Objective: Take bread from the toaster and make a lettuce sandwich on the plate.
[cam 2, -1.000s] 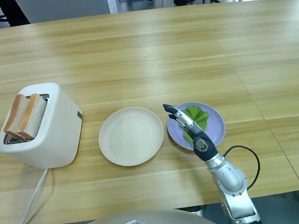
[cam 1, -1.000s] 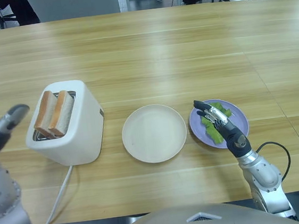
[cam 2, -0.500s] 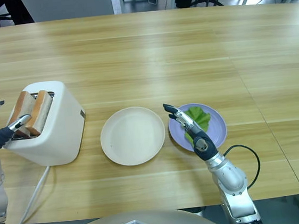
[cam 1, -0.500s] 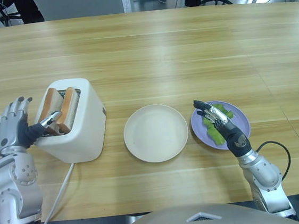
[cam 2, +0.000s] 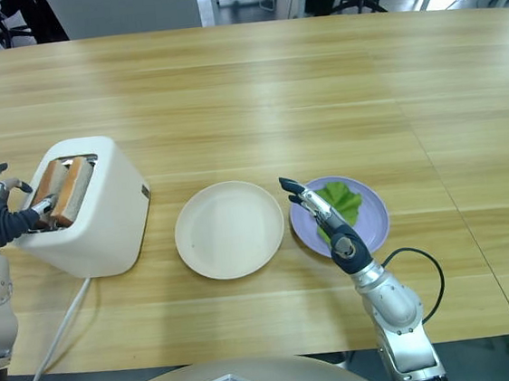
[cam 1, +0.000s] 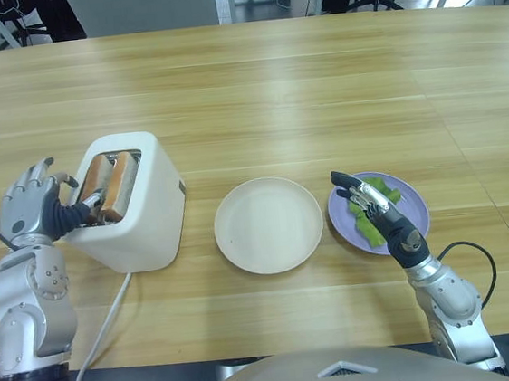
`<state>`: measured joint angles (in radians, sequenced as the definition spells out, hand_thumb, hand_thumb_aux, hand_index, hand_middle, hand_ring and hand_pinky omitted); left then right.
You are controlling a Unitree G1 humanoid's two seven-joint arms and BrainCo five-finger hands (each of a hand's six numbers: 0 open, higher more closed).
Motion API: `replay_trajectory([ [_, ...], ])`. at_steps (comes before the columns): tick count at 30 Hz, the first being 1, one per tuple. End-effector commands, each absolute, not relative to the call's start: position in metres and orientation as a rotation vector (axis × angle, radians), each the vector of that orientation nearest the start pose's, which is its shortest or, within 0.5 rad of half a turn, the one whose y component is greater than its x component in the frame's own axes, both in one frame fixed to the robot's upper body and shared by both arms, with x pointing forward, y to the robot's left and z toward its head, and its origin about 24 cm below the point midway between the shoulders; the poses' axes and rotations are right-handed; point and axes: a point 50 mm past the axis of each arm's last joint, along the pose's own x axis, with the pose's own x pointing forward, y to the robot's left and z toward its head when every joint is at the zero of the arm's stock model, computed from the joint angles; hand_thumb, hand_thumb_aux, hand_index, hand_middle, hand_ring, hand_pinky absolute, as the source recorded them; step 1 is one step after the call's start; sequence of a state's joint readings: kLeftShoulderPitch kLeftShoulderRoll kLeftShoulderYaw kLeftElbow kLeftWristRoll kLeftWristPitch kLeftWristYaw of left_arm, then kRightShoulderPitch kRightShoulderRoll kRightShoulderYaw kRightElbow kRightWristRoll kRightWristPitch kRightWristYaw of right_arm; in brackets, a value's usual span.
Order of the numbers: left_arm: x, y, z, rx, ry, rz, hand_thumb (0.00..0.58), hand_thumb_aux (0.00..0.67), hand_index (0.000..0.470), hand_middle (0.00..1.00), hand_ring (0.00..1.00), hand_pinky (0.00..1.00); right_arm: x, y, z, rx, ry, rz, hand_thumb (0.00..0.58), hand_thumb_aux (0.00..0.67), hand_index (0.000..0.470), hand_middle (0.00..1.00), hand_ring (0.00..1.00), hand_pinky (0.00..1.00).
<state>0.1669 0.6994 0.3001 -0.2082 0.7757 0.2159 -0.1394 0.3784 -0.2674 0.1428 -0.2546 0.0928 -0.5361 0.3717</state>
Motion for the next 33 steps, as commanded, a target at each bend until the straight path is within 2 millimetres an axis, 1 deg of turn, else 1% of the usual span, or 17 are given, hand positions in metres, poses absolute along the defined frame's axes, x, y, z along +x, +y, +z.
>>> replay_trajectory([
  [1, 0.211, 0.324, 0.124, 1.39, 0.25, 0.259, 0.58, 0.67, 0.46, 0.0, 0.0, 0.0, 0.163, -0.149, 0.071, -0.179, -0.372, 0.51, 0.0, 0.0, 0.0, 0.0, 0.0, 0.0],
  [4, 0.211, 0.322, 0.125, 1.349, 0.224, 0.257, 0.58, 0.67, 0.46, 0.0, 0.0, 0.0, 0.163, -0.148, 0.071, -0.18, -0.373, 0.513, 0.0, 0.0, 0.0, 0.0, 0.0, 0.0],
  [7, 0.213, 0.319, 0.132, 1.331, 0.165, 0.287, 0.58, 0.67, 0.46, 0.0, 0.0, 0.0, 0.163, -0.148, 0.071, -0.181, -0.373, 0.514, 0.0, 0.0, 0.0, 0.0, 0.0, 0.0],
  [10, 0.214, 0.317, 0.14, 1.312, 0.097, 0.32, 0.58, 0.67, 0.46, 0.0, 0.0, 0.0, 0.163, -0.148, 0.071, -0.18, -0.374, 0.514, 0.0, 0.0, 0.0, 0.0, 0.0, 0.0],
  [12, 0.216, 0.314, 0.149, 1.279, 0.013, 0.353, 0.58, 0.67, 0.46, 0.0, 0.0, 0.0, 0.163, -0.148, 0.071, -0.18, -0.375, 0.513, 0.0, 0.0, 0.0, 0.0, 0.0, 0.0],
  [13, 0.216, 0.312, 0.155, 1.256, -0.03, 0.369, 0.58, 0.67, 0.46, 0.06, 0.06, 0.06, 0.163, -0.148, 0.072, -0.18, -0.376, 0.513, 0.0, 0.0, 0.0, 0.0, 0.0, 0.0],
  [14, 0.217, 0.309, 0.161, 1.224, -0.083, 0.387, 0.58, 0.67, 0.46, 0.13, 0.13, 0.13, 0.163, -0.148, 0.072, -0.18, -0.377, 0.514, 0.0, 0.0, 0.0, 0.0, 0.0, 0.0],
  [15, 0.217, 0.307, 0.167, 1.193, -0.132, 0.406, 0.58, 0.67, 0.46, 0.27, 0.27, 0.27, 0.164, -0.148, 0.072, -0.179, -0.378, 0.514, 0.0, 0.0, 0.0, 0.0, 0.0, 0.0],
  [16, 0.216, 0.305, 0.173, 1.173, -0.177, 0.424, 0.58, 0.67, 0.46, 0.67, 0.67, 0.67, 0.164, -0.147, 0.072, -0.178, -0.38, 0.513, 0.0, 0.0, 0.0, 0.0, 0.0, 0.0],
  [17, 0.216, 0.303, 0.179, 1.15, -0.217, 0.441, 0.58, 0.67, 0.46, 0.87, 0.87, 0.87, 0.164, -0.147, 0.073, -0.177, -0.381, 0.513, 0.0, 0.0, 0.0, 0.0, 0.0, 0.0],
  [18, 0.216, 0.302, 0.183, 1.129, -0.247, 0.454, 0.58, 0.67, 0.46, 1.0, 1.0, 1.0, 0.164, -0.147, 0.073, -0.177, -0.381, 0.512, 0.0, 0.0, 0.0, 0.0, 0.0, 0.0],
  [23, 0.215, 0.303, 0.194, 1.085, -0.337, 0.507, 0.58, 0.67, 0.46, 1.0, 1.0, 1.0, 0.162, -0.146, 0.072, -0.175, -0.381, 0.51, 0.0, 0.0, 0.0, 0.0, 0.0, 0.0],
  [29, 0.211, 0.309, 0.202, 1.04, -0.405, 0.568, 0.58, 0.67, 0.46, 1.0, 1.0, 1.0, 0.162, -0.146, 0.073, -0.175, -0.382, 0.508, 0.0, 0.0, 0.0, 0.0, 0.0, 0.0],
  [31, 0.208, 0.311, 0.21, 1.027, -0.463, 0.608, 0.58, 0.67, 0.46, 1.0, 1.0, 1.0, 0.162, -0.146, 0.073, -0.176, -0.385, 0.508, 0.0, 0.0, 0.0, 0.0, 0.0, 0.0],
  [33, 0.203, 0.31, 0.224, 1.003, -0.557, 0.642, 0.58, 0.67, 0.46, 1.0, 1.0, 1.0, 0.162, -0.145, 0.074, -0.183, -0.393, 0.515, 0.0, 0.0, 0.0, 0.0, 0.0, 0.0],
])
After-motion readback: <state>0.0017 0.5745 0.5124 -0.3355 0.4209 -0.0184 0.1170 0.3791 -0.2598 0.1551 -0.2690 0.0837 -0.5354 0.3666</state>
